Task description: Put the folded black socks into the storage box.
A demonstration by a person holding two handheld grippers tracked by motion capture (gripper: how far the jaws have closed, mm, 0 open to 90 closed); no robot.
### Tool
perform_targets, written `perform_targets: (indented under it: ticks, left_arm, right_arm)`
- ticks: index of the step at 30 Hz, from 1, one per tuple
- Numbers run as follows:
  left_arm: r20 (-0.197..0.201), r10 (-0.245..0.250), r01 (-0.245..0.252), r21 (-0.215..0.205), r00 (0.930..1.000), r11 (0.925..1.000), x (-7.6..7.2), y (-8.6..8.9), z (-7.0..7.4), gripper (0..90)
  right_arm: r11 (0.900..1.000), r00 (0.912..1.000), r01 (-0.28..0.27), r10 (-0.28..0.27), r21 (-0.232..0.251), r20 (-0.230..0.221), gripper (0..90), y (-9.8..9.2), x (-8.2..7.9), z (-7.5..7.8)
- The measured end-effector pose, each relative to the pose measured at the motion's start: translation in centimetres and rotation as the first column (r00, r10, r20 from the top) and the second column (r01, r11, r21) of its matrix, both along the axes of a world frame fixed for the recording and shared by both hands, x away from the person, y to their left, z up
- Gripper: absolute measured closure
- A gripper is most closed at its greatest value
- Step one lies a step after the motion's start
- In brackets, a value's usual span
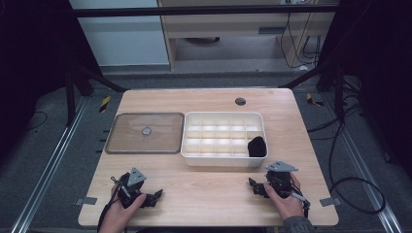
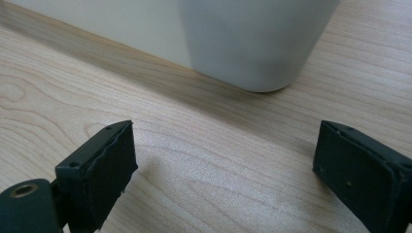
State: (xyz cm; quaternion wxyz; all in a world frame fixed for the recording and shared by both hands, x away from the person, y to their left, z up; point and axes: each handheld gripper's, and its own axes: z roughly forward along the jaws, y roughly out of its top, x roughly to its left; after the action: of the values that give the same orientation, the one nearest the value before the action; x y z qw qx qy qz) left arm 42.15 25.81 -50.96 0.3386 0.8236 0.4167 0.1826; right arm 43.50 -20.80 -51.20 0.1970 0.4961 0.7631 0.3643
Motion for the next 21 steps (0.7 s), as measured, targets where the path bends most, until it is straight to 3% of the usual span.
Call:
perform_targets:
  ticks: [9,12,21]
  left_arm:
    - [0.001,-0.001,0.001,-0.001,1.0000,1.0000,0.0,0.0,0.0,0.0]
    - [0.001,-0.001,0.001,-0.001,1.0000,1.0000,0.0,0.0,0.0,0.0]
    - [0.000,0.002,-0.002,-0.001,1.0000,1.0000,0.1,0.0,0.0,0.0]
  right_arm:
    - [0.999,0.9998,0.018,-0.018,-0.034,-0.009,5.6,0.5,0.0,0.0]
    - [0.997,0.9998,0.022,-0.022,-0.073,-0.004,3.3,0.7,0.1,-0.1]
    - [0.997,0.9995,0.029,-0.030,-0.074,-0.012,0.4,1.0,0.2,-0.1]
